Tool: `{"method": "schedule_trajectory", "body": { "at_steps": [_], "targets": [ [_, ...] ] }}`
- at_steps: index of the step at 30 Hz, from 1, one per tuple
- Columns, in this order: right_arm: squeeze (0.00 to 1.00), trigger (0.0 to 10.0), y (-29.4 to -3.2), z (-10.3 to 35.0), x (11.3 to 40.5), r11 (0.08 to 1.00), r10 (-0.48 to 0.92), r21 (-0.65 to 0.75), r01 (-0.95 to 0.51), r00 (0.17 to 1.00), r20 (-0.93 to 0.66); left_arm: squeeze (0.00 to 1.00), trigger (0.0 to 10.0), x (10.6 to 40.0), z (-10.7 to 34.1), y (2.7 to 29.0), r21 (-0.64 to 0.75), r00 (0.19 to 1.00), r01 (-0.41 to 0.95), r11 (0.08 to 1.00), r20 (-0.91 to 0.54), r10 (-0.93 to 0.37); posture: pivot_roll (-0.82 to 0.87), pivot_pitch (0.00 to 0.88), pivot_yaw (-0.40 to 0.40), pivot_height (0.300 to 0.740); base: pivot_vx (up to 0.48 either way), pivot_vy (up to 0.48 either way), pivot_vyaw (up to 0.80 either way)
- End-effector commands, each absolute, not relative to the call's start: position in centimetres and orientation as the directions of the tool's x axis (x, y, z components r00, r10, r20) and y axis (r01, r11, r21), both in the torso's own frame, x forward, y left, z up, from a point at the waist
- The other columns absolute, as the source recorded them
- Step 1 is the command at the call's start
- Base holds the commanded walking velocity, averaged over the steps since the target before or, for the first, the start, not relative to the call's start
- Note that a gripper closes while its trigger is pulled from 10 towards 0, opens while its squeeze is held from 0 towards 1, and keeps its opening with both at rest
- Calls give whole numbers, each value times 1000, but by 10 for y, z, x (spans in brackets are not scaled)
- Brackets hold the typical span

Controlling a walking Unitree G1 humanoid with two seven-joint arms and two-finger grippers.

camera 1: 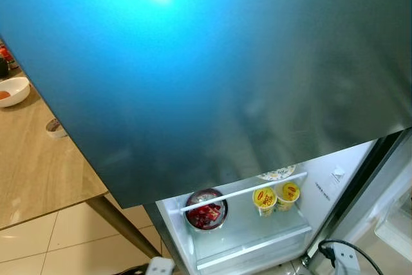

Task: Restocking fridge

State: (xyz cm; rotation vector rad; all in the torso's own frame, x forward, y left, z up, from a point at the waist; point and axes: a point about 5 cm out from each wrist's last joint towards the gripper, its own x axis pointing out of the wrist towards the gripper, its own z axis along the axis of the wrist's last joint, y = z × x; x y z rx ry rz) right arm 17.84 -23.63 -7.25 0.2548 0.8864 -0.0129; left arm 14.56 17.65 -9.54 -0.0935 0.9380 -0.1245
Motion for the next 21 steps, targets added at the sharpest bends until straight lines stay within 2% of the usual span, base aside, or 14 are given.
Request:
{"method": "schedule_trajectory", "body": {
  "at_steps": [1,7,10,15,21],
  "targets": [
    [0,10000,-235,-78,169,968,86,211,136,608,-789,0,10000,130,-100,200,-113,546,-83,990,-836,-50,-50,57,39,740,0,0,0],
    [0,10000,-237,-82,161,964,62,199,176,580,-812,0,10000,117,-102,217,-94,514,-250,964,-857,49,-52,47,35,740,0,0,0],
    [0,10000,-241,-87,148,960,2,150,237,529,-849,0,10000,110,-103,226,-84,496,-333,939,-863,98,-51,37,28,740,0,0,0],
    [0,10000,-246,-93,130,961,-41,93,260,465,-884,0,10000,108,-103,229,-76,486,-363,929,-866,119,-44,36,24,740,0,0,0],
    [0,10000,-253,-93,124,954,-69,76,290,459,-885,0,10000,109,-103,226,-84,489,-373,924,-864,119,-55,30,13,740,0,0,0]
  ]
}}
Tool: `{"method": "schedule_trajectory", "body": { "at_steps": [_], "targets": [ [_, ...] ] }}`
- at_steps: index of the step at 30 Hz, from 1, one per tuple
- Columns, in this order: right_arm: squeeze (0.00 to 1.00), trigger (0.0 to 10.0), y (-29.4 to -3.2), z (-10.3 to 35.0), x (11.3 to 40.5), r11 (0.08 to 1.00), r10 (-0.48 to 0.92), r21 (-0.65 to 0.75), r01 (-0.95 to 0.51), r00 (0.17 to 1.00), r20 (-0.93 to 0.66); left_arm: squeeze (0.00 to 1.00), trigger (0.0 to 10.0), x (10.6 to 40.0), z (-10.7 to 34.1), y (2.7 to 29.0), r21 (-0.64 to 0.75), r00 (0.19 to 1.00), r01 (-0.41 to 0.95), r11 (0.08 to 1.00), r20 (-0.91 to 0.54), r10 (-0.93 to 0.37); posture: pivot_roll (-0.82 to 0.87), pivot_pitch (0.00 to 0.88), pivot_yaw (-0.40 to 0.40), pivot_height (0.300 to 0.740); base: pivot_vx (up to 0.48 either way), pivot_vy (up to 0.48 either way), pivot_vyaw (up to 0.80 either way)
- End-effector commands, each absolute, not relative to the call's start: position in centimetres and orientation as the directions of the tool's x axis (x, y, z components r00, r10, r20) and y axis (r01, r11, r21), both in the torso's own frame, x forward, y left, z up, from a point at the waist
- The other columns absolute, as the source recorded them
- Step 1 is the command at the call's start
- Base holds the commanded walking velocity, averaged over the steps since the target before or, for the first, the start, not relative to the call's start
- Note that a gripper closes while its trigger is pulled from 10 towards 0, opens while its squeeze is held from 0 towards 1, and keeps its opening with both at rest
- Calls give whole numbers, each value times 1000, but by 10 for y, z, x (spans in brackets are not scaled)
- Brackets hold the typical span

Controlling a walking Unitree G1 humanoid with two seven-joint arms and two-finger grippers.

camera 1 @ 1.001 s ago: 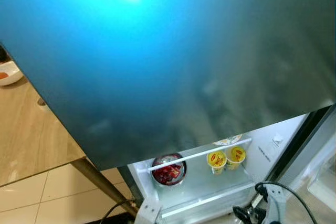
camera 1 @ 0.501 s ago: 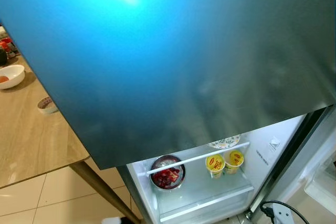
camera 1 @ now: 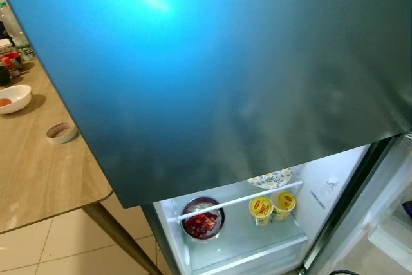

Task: Restocking fridge

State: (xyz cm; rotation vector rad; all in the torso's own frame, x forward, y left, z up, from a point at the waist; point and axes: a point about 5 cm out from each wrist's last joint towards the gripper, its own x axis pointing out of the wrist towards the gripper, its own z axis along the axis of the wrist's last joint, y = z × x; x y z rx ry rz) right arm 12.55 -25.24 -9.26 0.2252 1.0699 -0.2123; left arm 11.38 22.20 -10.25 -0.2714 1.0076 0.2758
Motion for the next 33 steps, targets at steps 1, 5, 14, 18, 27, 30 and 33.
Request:
{"method": "schedule_trajectory", "body": {
  "at_steps": [1,5,14,18,27,30,33],
  "targets": [
    [0,10000,-255,-92,124,954,-78,68,292,459,-885,0,10000,109,-104,225,-87,488,-375,923,-865,117,-57,31,12,740,0,0,0],
    [0,10000,-260,-89,131,953,-101,49,298,469,-877,0,10000,109,-104,224,-89,482,-379,921,-868,115,-67,21,4,740,0,0,0],
    [0,10000,-256,-89,134,952,-104,51,301,478,-872,0,10000,107,-103,232,-79,473,-412,908,-870,138,-70,13,41,740,0,0,0],
    [0,10000,-250,-93,129,949,-103,53,311,464,-880,0,10000,111,-101,237,-73,477,-418,905,-866,151,-67,14,42,740,0,0,0],
    [0,10000,-255,-89,137,951,-120,34,307,469,-875,0,10000,127,-97,234,-107,507,-450,886,-848,155,-65,0,56,740,0,0,0],
    [0,10000,-256,-86,145,950,-126,33,310,481,-867,0,10000,132,-96,234,-113,514,-452,885,-844,155,-67,0,34,740,0,0,0],
    [0,10000,-252,-85,152,958,-115,32,283,486,-866,0,10000,135,-94,237,-111,520,-457,882,-839,164,-77,0,28,740,0,0,0]
  ]
}}
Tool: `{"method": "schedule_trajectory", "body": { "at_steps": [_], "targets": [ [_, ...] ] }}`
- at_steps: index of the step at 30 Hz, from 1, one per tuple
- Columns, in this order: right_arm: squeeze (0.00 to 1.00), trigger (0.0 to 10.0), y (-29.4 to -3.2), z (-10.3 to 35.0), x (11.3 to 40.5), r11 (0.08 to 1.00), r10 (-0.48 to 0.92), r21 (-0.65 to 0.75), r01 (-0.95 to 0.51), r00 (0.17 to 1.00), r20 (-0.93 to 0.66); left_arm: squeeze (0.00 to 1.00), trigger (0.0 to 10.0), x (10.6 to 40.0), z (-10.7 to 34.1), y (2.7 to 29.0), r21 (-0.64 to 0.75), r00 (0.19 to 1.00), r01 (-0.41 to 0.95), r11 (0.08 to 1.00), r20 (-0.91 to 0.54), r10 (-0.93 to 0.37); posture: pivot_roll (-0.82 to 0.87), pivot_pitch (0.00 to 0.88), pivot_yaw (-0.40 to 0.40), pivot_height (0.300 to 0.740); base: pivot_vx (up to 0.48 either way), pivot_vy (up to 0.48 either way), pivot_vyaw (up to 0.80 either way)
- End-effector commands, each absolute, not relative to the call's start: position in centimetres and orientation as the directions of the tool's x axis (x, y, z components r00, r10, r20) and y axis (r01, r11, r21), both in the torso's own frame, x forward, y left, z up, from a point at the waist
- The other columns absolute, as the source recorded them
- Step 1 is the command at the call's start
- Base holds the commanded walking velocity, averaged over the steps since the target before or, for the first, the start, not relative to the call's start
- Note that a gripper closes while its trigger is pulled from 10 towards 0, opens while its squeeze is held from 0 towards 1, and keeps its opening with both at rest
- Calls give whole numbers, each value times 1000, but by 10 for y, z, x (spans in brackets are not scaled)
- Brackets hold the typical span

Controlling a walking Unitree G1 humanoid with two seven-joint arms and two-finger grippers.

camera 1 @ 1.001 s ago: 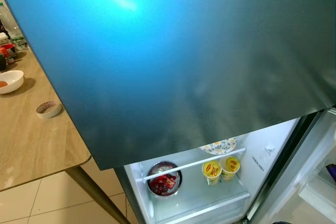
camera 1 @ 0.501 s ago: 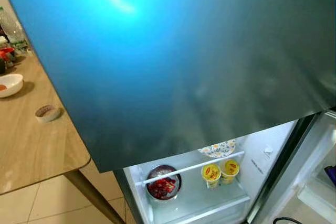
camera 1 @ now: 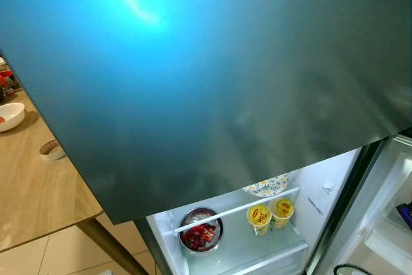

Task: Restocking fridge

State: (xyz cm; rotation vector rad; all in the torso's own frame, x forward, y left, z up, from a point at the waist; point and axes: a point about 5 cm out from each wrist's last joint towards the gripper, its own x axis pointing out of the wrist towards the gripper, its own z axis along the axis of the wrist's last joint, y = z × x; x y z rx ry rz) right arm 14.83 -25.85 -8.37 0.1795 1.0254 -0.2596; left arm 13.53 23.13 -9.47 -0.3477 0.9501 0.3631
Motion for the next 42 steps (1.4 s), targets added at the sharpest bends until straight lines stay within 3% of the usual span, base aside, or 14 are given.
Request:
{"method": "schedule_trajectory", "body": {
  "at_steps": [1,7,22,42],
  "targets": [
    [0,10000,-249,-84,155,962,-108,32,270,489,-866,0,10000,136,-93,239,-95,515,-452,887,-839,173,-79,0,27,740,0,0,0],
    [0,10000,-242,-78,175,973,-90,36,226,523,-848,0,10000,139,-93,237,-57,507,-400,915,-845,170,-72,0,24,740,0,0,0],
    [0,10000,-230,-79,180,989,-51,26,143,509,-859,0,10000,120,-100,233,-49,457,-437,898,-872,174,-53,0,4,740,0,0,0],
    [0,10000,-231,-78,182,995,-52,1,104,500,-864,0,10000,123,-102,222,-65,455,-422,904,-878,149,-75,0,-24,740,-358,0,0]
  ]
}}
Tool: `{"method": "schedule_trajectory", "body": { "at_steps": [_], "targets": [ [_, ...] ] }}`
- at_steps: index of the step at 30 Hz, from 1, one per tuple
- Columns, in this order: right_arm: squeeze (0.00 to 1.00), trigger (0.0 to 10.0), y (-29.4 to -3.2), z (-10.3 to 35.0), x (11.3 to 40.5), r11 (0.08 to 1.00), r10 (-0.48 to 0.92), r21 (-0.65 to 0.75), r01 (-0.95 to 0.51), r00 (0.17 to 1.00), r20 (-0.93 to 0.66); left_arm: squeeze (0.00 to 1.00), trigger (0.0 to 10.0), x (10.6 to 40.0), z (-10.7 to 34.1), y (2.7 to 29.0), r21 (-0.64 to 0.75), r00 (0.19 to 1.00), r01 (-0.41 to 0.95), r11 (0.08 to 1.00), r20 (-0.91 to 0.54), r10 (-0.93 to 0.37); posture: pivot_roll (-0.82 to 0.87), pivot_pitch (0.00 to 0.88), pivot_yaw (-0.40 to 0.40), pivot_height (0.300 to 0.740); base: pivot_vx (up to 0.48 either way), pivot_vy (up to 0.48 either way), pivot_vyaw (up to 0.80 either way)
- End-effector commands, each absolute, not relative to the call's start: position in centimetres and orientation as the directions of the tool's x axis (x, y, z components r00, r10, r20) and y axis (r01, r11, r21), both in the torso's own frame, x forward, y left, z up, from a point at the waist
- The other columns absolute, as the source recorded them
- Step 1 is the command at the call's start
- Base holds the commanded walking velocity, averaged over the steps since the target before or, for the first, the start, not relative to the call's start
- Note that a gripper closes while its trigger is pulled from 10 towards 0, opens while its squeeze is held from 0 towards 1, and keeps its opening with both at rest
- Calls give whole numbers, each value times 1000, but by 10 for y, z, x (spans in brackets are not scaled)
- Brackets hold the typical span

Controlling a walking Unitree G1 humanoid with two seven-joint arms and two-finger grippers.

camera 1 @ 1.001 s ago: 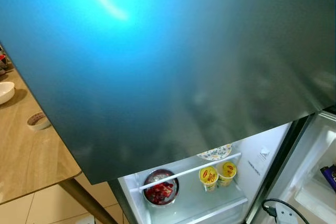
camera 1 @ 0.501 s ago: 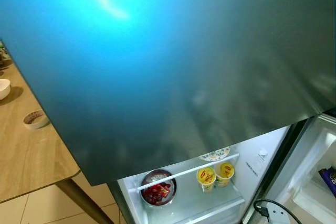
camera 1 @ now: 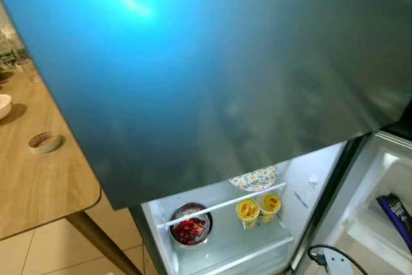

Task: Restocking fridge

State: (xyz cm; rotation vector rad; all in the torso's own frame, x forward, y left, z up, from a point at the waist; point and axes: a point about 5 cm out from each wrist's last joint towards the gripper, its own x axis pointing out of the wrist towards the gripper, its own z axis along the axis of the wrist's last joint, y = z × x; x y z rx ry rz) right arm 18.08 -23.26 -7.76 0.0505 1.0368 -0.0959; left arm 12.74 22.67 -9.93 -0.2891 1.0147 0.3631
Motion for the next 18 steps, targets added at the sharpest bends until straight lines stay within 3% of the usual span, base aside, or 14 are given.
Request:
{"method": "schedule_trajectory", "body": {
  "at_steps": [1,18],
  "targets": [
    [0,10000,-231,-78,182,995,-52,0,103,500,-865,0,10000,123,-102,221,-66,454,-422,904,-879,148,-75,0,-24,740,-398,0,0],
    [0,10000,-227,-79,181,996,-42,4,92,493,-869,0,10000,122,-103,218,-65,446,-405,912,-884,136,-69,0,-24,740,-416,0,0]
  ]
}}
